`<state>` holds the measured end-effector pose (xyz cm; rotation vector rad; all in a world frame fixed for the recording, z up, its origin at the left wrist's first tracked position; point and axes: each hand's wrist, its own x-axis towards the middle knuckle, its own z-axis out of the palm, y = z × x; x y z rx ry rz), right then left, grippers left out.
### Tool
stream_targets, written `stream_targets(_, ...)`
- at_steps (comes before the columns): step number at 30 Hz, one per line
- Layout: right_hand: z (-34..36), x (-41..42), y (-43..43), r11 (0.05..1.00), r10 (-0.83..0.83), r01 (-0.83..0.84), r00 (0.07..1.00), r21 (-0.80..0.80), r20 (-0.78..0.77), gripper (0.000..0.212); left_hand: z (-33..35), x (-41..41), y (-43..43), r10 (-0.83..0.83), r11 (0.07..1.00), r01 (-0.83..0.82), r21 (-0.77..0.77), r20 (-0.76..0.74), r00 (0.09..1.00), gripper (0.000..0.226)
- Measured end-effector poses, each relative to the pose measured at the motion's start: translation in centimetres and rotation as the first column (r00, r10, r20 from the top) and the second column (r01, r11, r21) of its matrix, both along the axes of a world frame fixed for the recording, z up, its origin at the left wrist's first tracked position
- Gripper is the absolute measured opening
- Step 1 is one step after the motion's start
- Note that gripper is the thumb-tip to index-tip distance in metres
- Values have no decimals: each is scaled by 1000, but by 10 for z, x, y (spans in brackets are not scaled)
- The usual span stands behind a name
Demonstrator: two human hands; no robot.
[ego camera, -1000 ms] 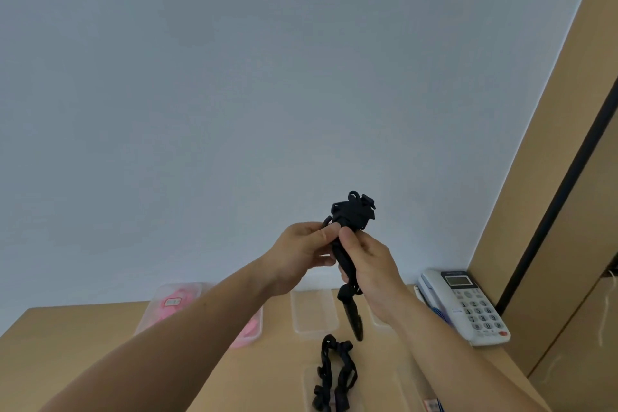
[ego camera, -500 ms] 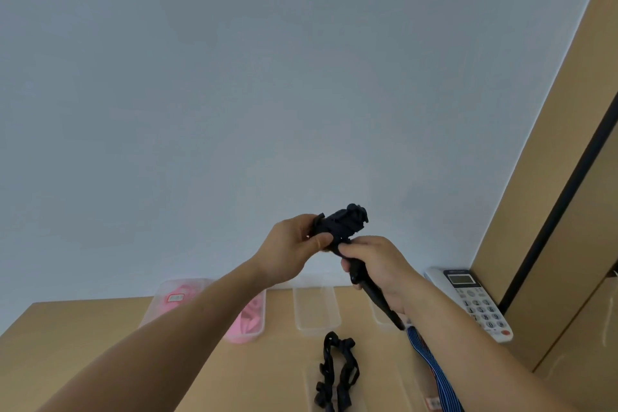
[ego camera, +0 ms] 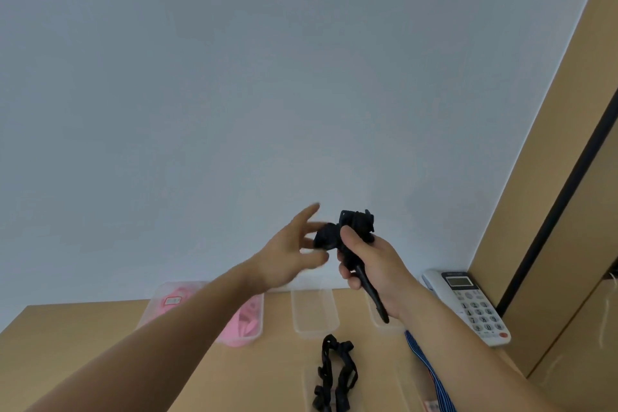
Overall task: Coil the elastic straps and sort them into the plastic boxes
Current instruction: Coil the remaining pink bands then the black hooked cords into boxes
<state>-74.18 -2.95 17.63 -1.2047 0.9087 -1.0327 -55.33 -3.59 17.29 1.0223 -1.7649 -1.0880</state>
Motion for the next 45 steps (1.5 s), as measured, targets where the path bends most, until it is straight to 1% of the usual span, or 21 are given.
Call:
stream_targets(1, -1, -2, 0, 998, 43, -46, 997, -43, -59, 35, 5, 3, 0, -55, 974, 78, 215, -111, 992, 72)
stream_targets(2, -2, -4, 1, 992, 91, -100, 989, -75, -119, 32, 9, 5, -1, -107, 940, 149, 306, -150, 983, 63)
stream_targets(3, -3, -4, 0, 984, 132, -149, 977, -94, -167, 29, 11, 6, -1, -157, 927, 195, 321, -140, 978, 52)
stream_targets(6, -5, -4, 1, 976, 167, -188, 969, -109, -183, 18, 8, 6, 2, -213, 950, 228, 213, -91, 973, 31)
stream_targets(8, -3, -3, 0, 973, 154, -181, 971, -142, -184, 10, 4, 5, 2, -142, 975, 156, 155, -98, 985, 28)
stream_targets(10, -2, -4, -1, 976, 81, -136, 953, -173, -290, 16, -1, 5, 0, -52, 994, 60, 92, -89, 995, 26)
stream_targets(13, 1, -8, -6, 979, -47, -79, 806, -186, -589, 35, -6, 6, -3, 165, 986, -163, 29, -81, 983, 23)
stream_targets(16, 4, -12, -11, 943, -215, -42, 677, -329, -704, 20, -3, 9, -4, 279, 960, -275, 54, -120, 953, 20)
stream_targets(17, 7, -11, -10, 917, -286, -9, 683, -399, -672, 16, -2, 11, -3, 286, 958, -282, 59, -87, 954, 29)
stream_targets(19, 10, -9, -10, 873, -329, 18, 760, -487, -561, 13, -3, 15, -3, 276, 958, -268, 105, -63, 959, 38)
stream_targets(21, 13, -3, -6, 866, -218, -102, 804, -489, -554, 15, -6, 17, -3, 274, 951, -256, 173, -86, 958, 32)
stream_targets(23, 13, 5, -1, 861, -64, -272, 781, -430, -621, 19, -7, 17, -1, 253, 949, -219, 225, -132, 958, 22)
stream_targets(25, 15, 12, -1, 847, -1, -350, 753, -401, -658, 18, -9, 16, 3, 198, 954, -137, 267, -218, 956, 17)
stream_targets(27, 15, 14, -4, 864, -25, -282, 804, -418, -595, 17, -11, 19, 8, 190, 943, -74, 325, -344, 919, 18)
stream_targets(30, 10, 20, -7, 888, -135, -76, 899, -453, -416, 19, -11, 29, 15, 155, 919, 75, 387, -528, 835, 26)
stream_targets(34, 1, 44, -6, 873, -318, 181, 915, -452, -248, 44, -16, 36, 20, 94, 896, 207, 393, -624, 776, 31)
stream_targets(36, -3, 55, -5, 828, -472, 346, 855, -441, -215, 55, -19, 34, 18, 136, 905, 177, 387, -658, 740, 27)
stream_targets(38, -7, 65, -4, 771, -567, 428, 799, -472, -201, 50, -22, 33, 17, 217, 919, 91, 384, -683, 698, 27)
stream_targets(41, -13, 79, -1, 738, -600, 453, 779, -501, -180, 32, -27, 33, 16, 277, 935, -26, 353, -684, 675, 37)
stream_targets(43, -17, 87, 0, 757, -591, 458, 785, -466, -187, 23, -30, 35, 15, 302, 941, -112, 319, -645, 702, 48)
stream_targets(45, -22, 96, 1, 771, -584, 449, 781, -452, -221, 22, -32, 39, 14, 327, 940, -182, 288, -608, 724, 48)
